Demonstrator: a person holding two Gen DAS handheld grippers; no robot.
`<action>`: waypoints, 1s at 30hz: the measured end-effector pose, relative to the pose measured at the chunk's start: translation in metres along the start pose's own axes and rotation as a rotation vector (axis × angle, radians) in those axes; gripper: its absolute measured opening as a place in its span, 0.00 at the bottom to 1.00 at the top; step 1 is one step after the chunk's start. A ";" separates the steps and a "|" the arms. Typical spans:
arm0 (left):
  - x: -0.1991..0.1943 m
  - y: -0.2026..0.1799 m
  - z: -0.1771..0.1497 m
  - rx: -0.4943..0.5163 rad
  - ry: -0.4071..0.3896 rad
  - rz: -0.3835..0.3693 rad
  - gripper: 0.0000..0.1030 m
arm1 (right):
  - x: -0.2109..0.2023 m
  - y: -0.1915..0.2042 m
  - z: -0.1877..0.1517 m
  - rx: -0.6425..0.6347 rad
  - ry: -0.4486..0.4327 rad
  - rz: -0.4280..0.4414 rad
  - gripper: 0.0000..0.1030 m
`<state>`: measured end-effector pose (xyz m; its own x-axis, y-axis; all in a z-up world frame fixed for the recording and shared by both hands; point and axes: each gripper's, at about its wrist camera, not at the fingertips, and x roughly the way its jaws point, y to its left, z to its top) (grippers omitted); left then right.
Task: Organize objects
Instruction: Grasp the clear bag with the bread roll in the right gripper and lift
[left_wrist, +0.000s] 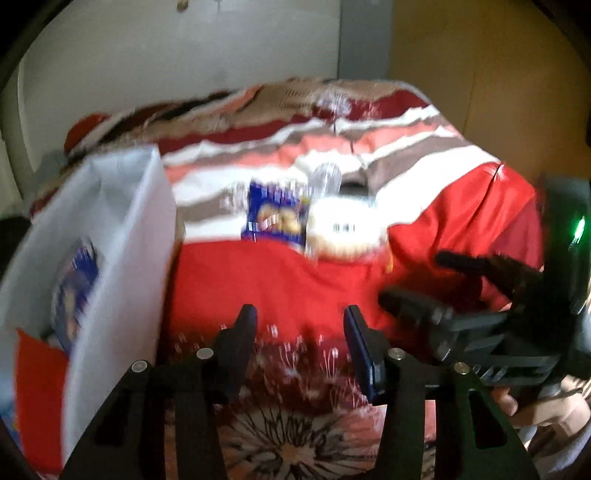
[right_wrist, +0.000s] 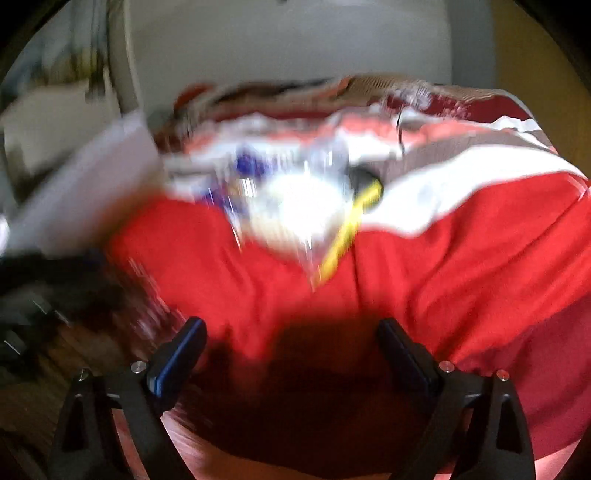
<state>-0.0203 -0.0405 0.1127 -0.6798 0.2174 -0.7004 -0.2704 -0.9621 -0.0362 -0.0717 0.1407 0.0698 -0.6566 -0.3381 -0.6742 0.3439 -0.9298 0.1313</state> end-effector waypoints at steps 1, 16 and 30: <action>-0.003 0.002 0.002 -0.009 -0.016 -0.003 0.47 | -0.007 -0.001 0.009 0.024 -0.037 0.013 0.92; -0.008 0.025 0.002 -0.079 -0.021 0.016 0.47 | 0.085 -0.004 0.079 0.139 0.170 -0.200 0.91; 0.011 0.012 -0.026 -0.036 0.046 0.019 0.47 | 0.035 -0.026 0.032 0.165 0.156 0.085 0.49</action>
<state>-0.0139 -0.0542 0.0861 -0.6520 0.1924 -0.7334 -0.2326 -0.9714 -0.0480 -0.1253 0.1487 0.0666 -0.5137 -0.4011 -0.7584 0.2708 -0.9146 0.3003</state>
